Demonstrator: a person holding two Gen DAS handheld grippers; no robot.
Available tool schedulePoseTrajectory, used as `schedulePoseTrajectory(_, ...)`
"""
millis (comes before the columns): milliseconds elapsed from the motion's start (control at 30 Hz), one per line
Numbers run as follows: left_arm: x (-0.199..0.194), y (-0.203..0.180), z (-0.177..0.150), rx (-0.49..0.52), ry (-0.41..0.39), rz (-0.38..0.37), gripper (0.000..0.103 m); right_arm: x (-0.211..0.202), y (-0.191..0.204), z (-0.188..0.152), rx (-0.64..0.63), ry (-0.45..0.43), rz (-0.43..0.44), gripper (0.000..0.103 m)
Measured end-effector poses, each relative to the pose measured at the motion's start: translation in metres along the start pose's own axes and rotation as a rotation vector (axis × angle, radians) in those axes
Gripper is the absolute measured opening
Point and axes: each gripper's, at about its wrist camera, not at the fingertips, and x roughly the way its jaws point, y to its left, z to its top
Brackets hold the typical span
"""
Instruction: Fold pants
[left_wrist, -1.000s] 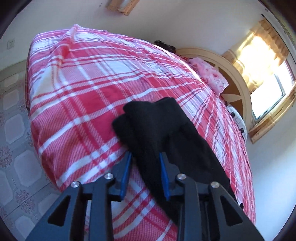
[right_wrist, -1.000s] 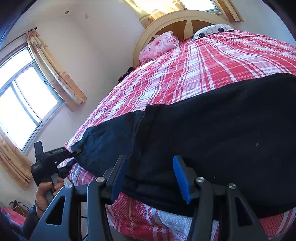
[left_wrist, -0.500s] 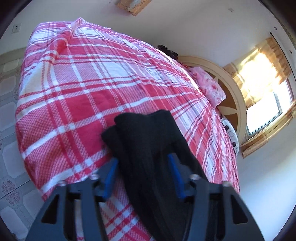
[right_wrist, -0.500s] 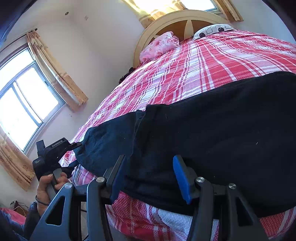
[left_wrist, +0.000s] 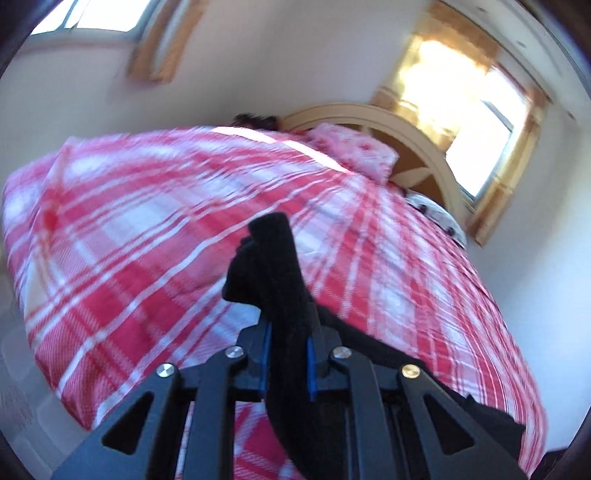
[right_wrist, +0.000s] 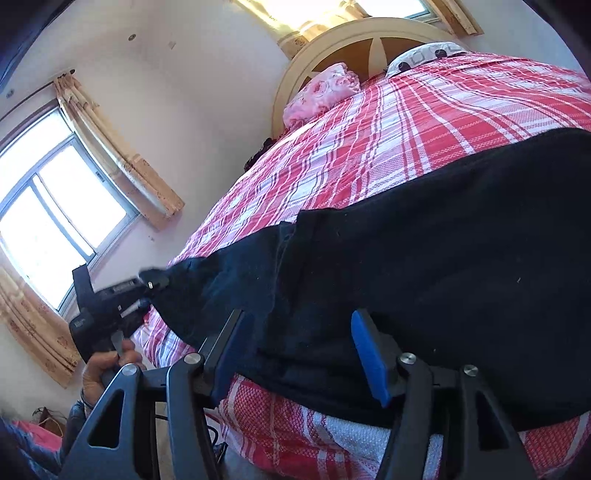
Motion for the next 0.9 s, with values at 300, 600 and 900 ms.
schedulePoseTrajectory(300, -0.032, -0.124, -0.014, 0.357, -0.049, -0.298, 0.015, -0.063, -0.021, 0.017, 0.044, -0.172, -0.102, 0.06)
schedulePoseTrajectory(600, -0.051, -0.232, -0.097, 0.665, 0.054, -0.638, 0.015, -0.149, -0.072, 0.018, 0.158, -0.337, -0.213, 0.06)
schedulePoseTrajectory(900, -0.045, -0.265, -0.187, 0.998, 0.06, -0.607, 0.015, -0.191, -0.106, 0.001, 0.226, -0.378, -0.263, 0.06)
